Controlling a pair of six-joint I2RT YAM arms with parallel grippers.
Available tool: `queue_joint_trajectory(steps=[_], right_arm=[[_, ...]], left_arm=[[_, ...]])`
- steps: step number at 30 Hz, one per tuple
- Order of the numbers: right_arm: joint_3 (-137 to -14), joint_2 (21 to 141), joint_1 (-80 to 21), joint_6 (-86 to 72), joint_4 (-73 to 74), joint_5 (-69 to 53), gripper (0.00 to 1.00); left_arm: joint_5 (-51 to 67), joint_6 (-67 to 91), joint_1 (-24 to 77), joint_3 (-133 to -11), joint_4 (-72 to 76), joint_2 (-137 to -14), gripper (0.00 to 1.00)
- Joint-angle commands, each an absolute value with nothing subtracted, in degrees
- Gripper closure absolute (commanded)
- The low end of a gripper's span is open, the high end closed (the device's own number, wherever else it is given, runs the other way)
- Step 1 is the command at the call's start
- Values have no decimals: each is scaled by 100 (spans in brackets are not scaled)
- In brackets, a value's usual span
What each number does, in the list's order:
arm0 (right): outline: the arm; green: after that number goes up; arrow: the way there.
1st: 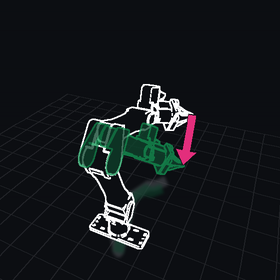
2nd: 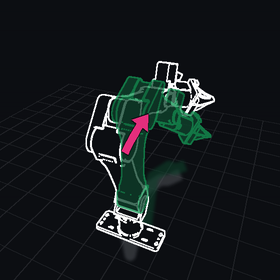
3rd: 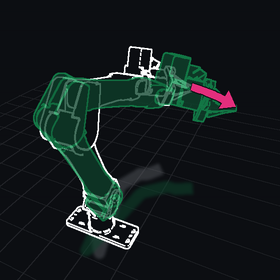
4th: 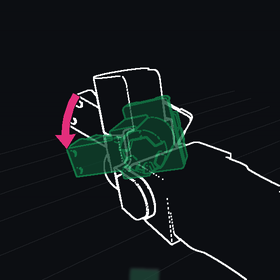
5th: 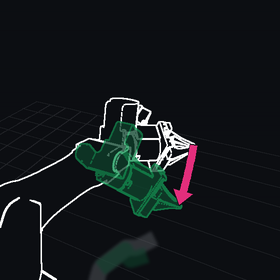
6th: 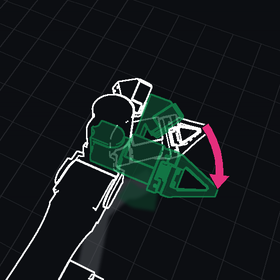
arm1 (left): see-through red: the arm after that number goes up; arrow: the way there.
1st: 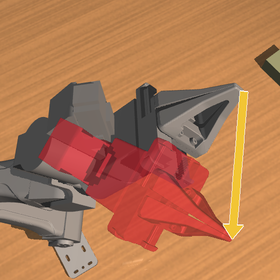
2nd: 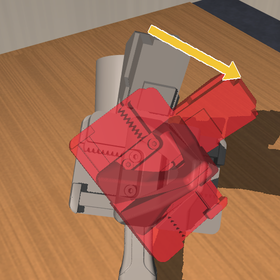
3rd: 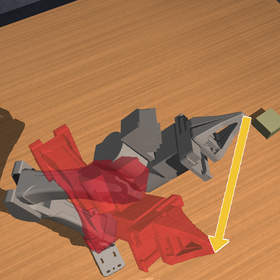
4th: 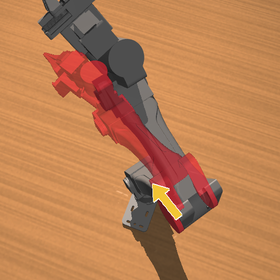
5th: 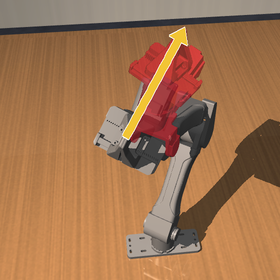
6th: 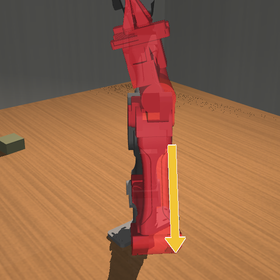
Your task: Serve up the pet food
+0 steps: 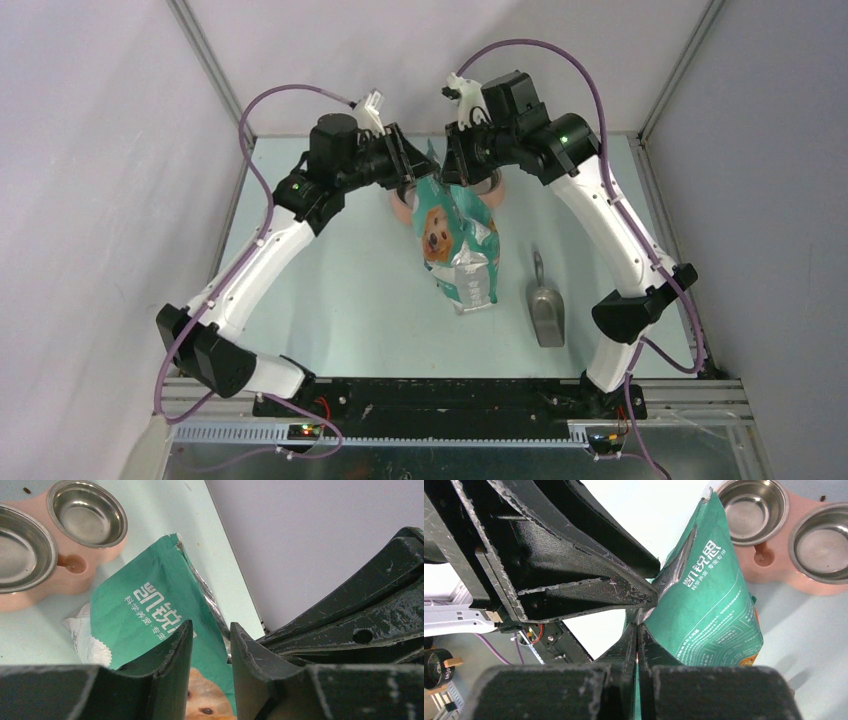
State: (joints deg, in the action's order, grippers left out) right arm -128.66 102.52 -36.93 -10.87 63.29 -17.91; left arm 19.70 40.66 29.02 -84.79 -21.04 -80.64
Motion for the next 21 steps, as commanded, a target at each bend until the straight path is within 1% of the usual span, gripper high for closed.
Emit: queue_joint_trajectory(steps=[1,6,12,16,21], right_arm=[[-12894,10329,-3676,-1118,6284,-1871,100],[-12929,10333,-3704,-980,6290,-1369,100],[-13065,10314,-3762,-837,6275,-615,100],[-13200,10276,-3869,-735,6223,-323,100],[-13233,10231,-4078,-555,6170,-106,100]], left_arm=[[1932,4218,2946,-8352,-2154,-7803,65],[1915,4272,2994,-8319,-2159,-7732,72],[1810,4289,3038,-8263,-2262,-7638,74],[1813,4367,3070,-8143,-2272,-7585,74],[1912,4444,3131,-8115,-2153,-7632,70]])
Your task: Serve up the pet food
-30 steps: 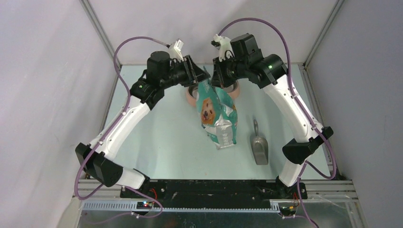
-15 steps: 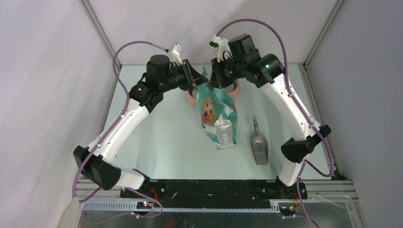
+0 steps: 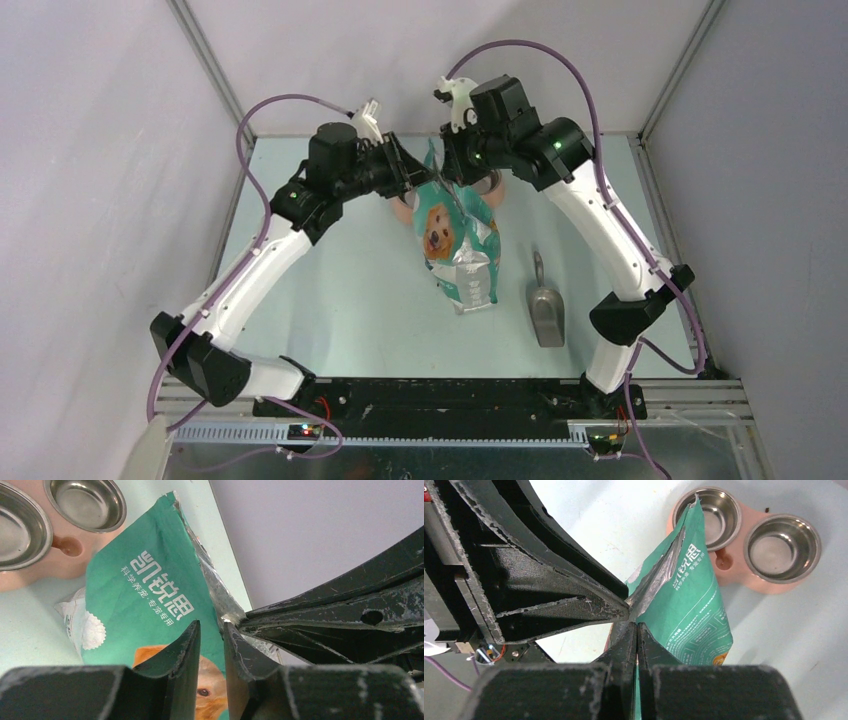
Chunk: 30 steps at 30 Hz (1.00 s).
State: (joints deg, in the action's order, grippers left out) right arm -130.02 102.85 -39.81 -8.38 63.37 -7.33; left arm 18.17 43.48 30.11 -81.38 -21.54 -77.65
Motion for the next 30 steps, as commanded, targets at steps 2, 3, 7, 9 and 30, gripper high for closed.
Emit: queue_joint_trajectory(steps=[2,3,7,9,30], right_arm=[[-13226,10216,-4188,-451,6157,63,100],[-13222,10207,-4230,-350,6146,150,100],[-13203,10175,-4502,66,6022,806,100],[-13173,10153,-4570,286,5923,1084,100],[-13366,10148,-4401,178,5906,560,78]], left_arm=[[1928,4472,3137,-8155,-2145,-7694,70],[1926,4486,3137,-8173,-2153,-7719,70],[1927,4567,3138,-8363,-2383,-7979,70],[1798,4620,3138,-8489,-2624,-8086,76],[1532,5063,2838,-8367,-3472,-7823,100]])
